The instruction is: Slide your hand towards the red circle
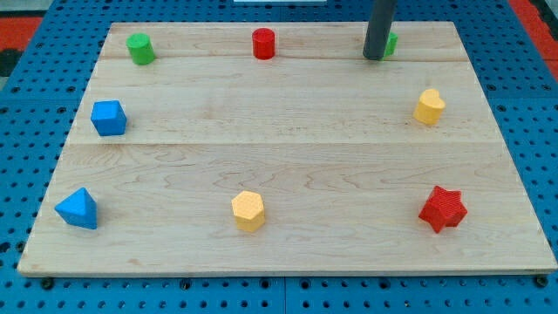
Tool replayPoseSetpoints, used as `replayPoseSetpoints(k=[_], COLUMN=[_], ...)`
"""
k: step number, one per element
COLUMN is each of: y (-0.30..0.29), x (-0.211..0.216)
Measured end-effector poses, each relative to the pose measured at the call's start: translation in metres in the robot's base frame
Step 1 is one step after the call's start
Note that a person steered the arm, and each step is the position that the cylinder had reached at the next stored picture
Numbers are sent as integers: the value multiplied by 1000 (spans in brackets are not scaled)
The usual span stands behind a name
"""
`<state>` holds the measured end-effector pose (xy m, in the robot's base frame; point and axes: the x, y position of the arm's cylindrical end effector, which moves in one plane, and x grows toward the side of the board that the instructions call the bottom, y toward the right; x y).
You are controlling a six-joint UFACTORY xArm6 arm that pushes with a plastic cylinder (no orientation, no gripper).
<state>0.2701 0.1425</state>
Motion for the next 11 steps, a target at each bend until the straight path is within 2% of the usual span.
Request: replayPoseSetpoints(k=[1,2,4,7,8,9,11], y=[-18,-76,-51,-219,-262,-254,-156], x=[7,8,14,29,1,-33,-43])
